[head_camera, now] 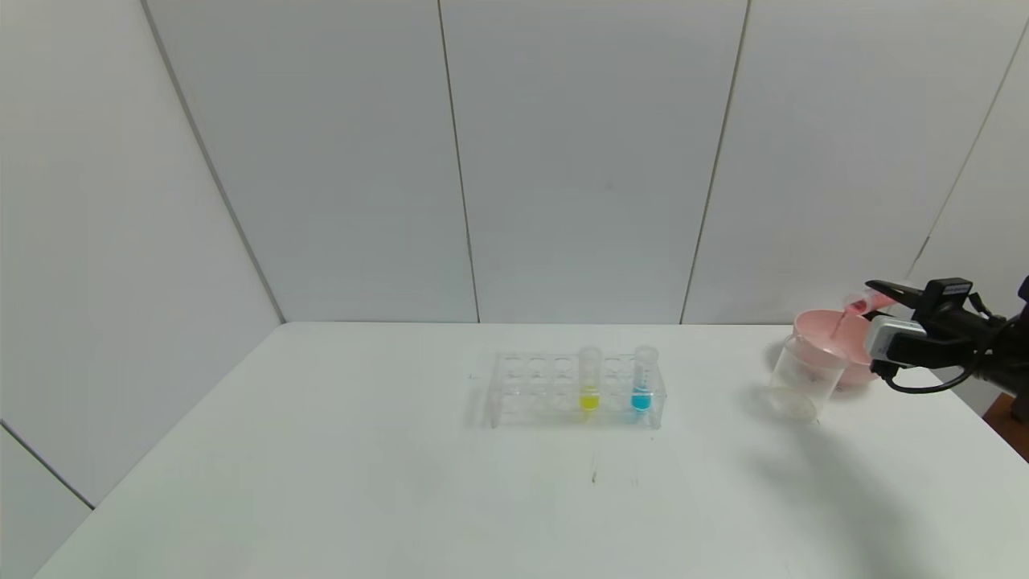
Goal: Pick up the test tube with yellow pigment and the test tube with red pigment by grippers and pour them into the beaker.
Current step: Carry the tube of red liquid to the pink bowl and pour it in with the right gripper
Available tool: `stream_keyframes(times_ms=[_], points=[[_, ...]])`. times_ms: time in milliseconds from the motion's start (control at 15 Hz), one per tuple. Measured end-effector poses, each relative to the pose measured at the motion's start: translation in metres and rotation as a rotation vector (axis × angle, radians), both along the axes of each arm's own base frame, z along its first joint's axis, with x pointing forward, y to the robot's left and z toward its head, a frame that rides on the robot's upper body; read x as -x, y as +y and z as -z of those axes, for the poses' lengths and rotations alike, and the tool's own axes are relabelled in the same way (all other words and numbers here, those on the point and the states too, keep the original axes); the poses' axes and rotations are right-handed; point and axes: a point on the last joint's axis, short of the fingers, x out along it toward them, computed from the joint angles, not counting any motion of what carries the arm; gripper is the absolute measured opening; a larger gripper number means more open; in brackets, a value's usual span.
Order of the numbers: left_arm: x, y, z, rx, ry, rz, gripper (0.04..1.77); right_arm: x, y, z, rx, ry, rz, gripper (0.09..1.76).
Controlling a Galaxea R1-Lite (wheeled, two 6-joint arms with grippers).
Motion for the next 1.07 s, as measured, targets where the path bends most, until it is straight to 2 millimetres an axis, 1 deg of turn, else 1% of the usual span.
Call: stream_keyframes(times_ms=[600, 1067], points=[[0.0000, 0.0000, 0.0000, 0.000, 0.000, 0.000, 1.76, -0.0023, 0.0075, 0.0005, 0.077, -0.011, 0.029, 0.53], [0.0000, 0.0000, 0.0000, 0.000, 0.000, 0.000, 1.76, -0.0030, 0.0070, -0.0005, 0.133, -0.024, 0.049, 0.53]])
